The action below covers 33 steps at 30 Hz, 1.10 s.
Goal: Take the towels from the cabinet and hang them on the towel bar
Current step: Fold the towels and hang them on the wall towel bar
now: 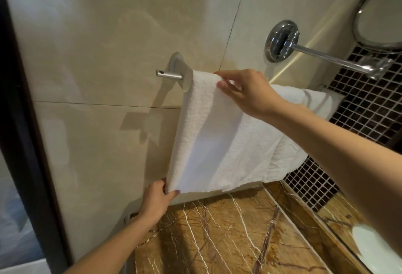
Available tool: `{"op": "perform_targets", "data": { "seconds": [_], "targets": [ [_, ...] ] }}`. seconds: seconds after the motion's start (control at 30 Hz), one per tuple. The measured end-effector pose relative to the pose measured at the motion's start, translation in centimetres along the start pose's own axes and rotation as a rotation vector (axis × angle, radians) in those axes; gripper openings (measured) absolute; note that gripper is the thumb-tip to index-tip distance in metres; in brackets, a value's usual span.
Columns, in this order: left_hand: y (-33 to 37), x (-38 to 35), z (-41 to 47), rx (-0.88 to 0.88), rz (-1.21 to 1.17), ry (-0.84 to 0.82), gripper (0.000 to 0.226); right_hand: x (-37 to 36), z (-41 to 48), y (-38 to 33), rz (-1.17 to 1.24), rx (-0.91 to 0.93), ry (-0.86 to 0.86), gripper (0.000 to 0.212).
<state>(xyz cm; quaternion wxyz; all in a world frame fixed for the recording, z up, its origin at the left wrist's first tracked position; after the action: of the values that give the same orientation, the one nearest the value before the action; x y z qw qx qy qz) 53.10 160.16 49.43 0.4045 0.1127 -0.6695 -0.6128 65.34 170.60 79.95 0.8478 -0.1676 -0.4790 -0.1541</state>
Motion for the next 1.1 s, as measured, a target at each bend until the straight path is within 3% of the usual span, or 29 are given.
{"op": "perform_targets", "data": {
  "seconds": [0.17, 0.43, 0.6, 0.8, 1.0, 1.1],
  "targets": [
    [-0.1, 0.4, 0.1, 0.008, 0.015, -0.004, 0.037, 0.3, -0.2, -0.4, 0.007, 0.008, -0.020, 0.031],
    [-0.4, 0.0, 0.2, 0.075, -0.085, -0.022, 0.035, 0.7, -0.6, 1.1, -0.069, -0.056, -0.065, 0.049],
    [-0.3, -1.3, -1.5, 0.258, -0.220, 0.056, 0.072, 2.9, -1.6, 4.6, -0.061, -0.188, -0.057, 0.046],
    [1.5, -6.1, -4.6, 0.607, -0.643, 0.074, 0.063, 4.3, -2.7, 9.5, -0.212, -0.325, -0.122, 0.046],
    [6.0, -10.7, -4.8, 0.753, -1.135, -0.148, 0.072, 4.2, -2.2, 10.5, -0.227, -0.270, -0.079, 0.040],
    [7.7, -11.8, -4.3, 0.752, -1.310, -0.209, 0.051, 4.3, -2.3, 10.8, -0.224, -0.250, -0.059, 0.037]
  ]
}}
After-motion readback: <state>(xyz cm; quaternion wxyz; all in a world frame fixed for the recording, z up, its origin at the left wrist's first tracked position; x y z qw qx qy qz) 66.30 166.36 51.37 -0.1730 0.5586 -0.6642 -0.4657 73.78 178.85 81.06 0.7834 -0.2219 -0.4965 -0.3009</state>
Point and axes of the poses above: each hand's wrist, its own z-axis towards the middle knuckle, its own x-axis out of the back of the hand, y = z × x, the point moved 1 cm from there along z, towards the middle knuckle, and after that the axes turned 2 degrees about -x, right-handed, at the moved point
